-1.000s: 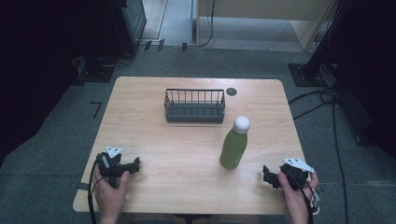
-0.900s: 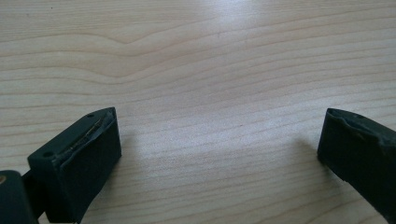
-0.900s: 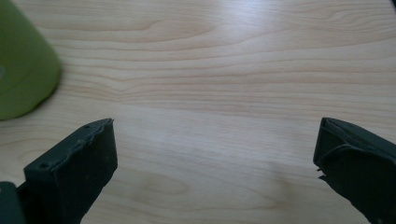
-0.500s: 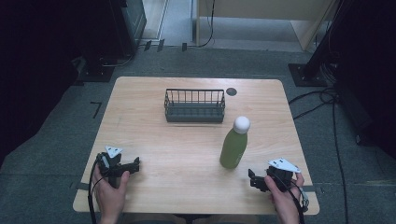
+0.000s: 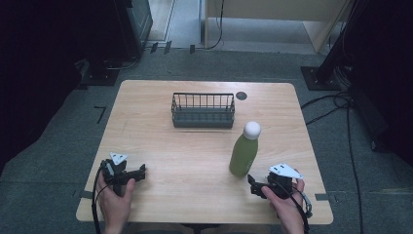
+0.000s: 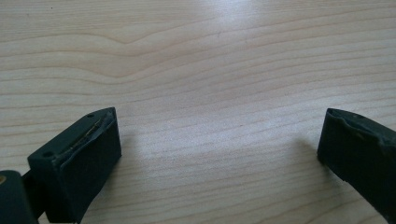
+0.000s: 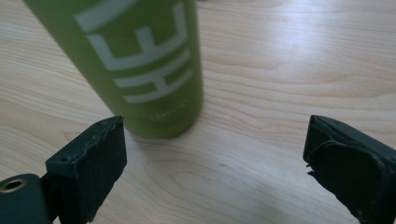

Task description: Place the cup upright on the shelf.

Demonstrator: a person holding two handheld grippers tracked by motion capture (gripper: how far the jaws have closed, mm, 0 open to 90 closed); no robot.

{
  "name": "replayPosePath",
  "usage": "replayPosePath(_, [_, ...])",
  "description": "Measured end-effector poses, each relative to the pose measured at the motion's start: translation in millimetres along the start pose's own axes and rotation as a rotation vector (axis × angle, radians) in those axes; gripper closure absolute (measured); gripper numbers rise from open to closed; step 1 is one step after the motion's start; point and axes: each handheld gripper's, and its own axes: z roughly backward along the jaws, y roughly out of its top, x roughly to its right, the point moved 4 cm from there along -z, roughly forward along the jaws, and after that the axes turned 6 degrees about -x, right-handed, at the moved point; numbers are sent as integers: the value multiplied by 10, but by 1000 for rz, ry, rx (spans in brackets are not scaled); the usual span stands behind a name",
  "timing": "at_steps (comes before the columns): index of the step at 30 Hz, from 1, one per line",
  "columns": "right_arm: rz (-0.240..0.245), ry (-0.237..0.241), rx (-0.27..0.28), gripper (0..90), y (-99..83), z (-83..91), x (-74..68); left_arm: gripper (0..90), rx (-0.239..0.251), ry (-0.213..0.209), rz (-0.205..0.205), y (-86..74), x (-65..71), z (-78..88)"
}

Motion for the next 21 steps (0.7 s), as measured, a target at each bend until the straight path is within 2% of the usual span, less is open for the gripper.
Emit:
replayPosePath(1, [4,19,7,60,33,4,-51,0,0,0,0,0,0,0])
replayPosePath(3, [7,24,10,62,45,6,-65,0,0,0,0,0,0,0])
replayPosePath(4, [8,43,19,66,80,10,-112,0,0,0,0,0,0,0])
replayPosePath(9, [20,78,33,67,146,8,-196,0,0,0,0,0,0,0])
replayPosePath(16, [30,80,54,98,252,-21,-281,0,0,0,0,0,0,0])
replayPosePath(21, [19,73,77,121,347,-28,-299,0,0,0,0,0,0,0])
